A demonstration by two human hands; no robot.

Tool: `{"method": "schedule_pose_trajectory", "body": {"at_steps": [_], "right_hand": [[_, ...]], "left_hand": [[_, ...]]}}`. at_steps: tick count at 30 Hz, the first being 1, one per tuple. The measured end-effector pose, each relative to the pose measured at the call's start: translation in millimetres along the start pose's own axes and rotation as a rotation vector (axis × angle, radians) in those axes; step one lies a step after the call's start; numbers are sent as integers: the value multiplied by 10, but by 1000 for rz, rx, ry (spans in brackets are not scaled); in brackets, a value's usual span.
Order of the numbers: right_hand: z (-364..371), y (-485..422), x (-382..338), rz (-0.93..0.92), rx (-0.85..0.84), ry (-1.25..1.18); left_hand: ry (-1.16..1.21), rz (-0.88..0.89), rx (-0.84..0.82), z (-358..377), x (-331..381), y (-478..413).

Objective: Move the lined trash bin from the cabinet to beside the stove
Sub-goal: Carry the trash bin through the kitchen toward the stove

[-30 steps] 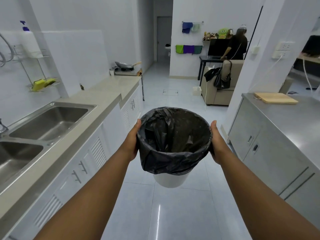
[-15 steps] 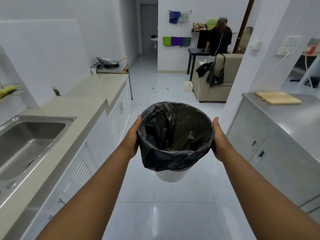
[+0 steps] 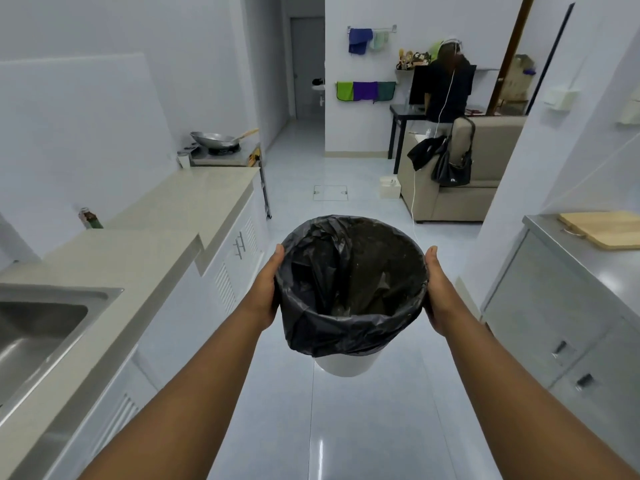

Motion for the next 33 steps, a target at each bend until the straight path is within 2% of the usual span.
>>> {"method": "schedule_pose_trajectory", "body": {"at_steps": [10, 25, 33], "right_hand": [[294, -1841, -386, 16, -33, 30], [997, -4321, -909, 43, 113, 32], [1281, -5465, -1163, 61, 133, 5]], "left_hand": [[18, -11, 44, 247, 295, -1707], [-37, -33, -21, 175, 795, -4619], [-31, -54, -9, 275, 1028, -5853]]}}
Point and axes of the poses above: each hand's wrist, its own y-axis away from the middle knuckle, its own z-axis out of the palm, x = y × z, the point moved 9 cm from there along -y, towards the middle knuckle, and after that the axes turned 12 degrees about x, right-handed, at the moved point
